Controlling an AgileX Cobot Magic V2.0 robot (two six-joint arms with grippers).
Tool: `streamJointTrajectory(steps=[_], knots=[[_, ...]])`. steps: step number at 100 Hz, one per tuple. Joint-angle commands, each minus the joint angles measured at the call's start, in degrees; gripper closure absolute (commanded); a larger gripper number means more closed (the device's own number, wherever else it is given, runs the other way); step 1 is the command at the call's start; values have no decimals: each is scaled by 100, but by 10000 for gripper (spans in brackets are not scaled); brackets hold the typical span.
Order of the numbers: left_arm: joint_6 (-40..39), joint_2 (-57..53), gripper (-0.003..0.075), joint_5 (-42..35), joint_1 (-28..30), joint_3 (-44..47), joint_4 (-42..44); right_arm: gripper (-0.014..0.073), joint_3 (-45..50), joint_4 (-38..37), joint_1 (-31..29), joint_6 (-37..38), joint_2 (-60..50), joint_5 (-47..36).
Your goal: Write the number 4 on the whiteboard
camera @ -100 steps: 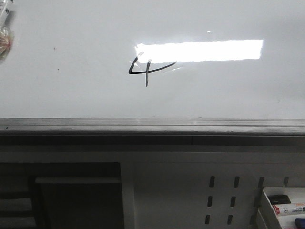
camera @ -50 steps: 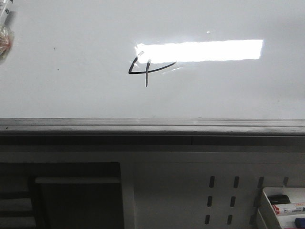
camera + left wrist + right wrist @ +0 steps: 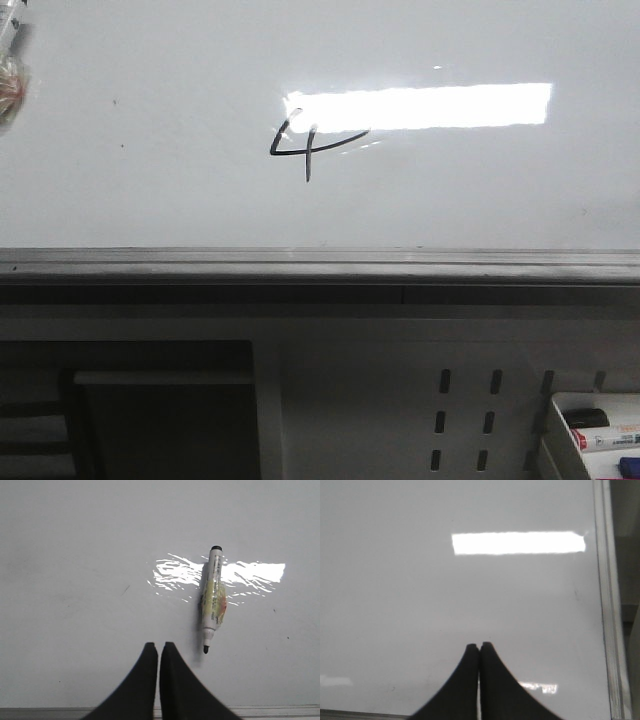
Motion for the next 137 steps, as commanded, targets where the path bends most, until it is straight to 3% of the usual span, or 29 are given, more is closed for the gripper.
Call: streamJointTrajectory(steps=[1,19,31,68,85,137], knots=[[-34,-137,741,-481,-53,152,-49,664,315,49,-50,3,-268,-1042],[-34,-137,741,-481,-53,152,-49,664,1060,39,-50,-44,-641,-1387],[-34,-137,741,-481,-53,152,-49,664,1036,39,-17,-111,-1000,-814],[-34,-137,741,-481,-53,152,-49,664,1036,28,-3,-88,-965,-853],[-34,-137,741,-481,-53,152,-49,664,1036,-1569,-3,962,-965,-871],[-34,-137,741,-481,-53,152,-49,664,1036,-1266,-3,962,-965,-957]])
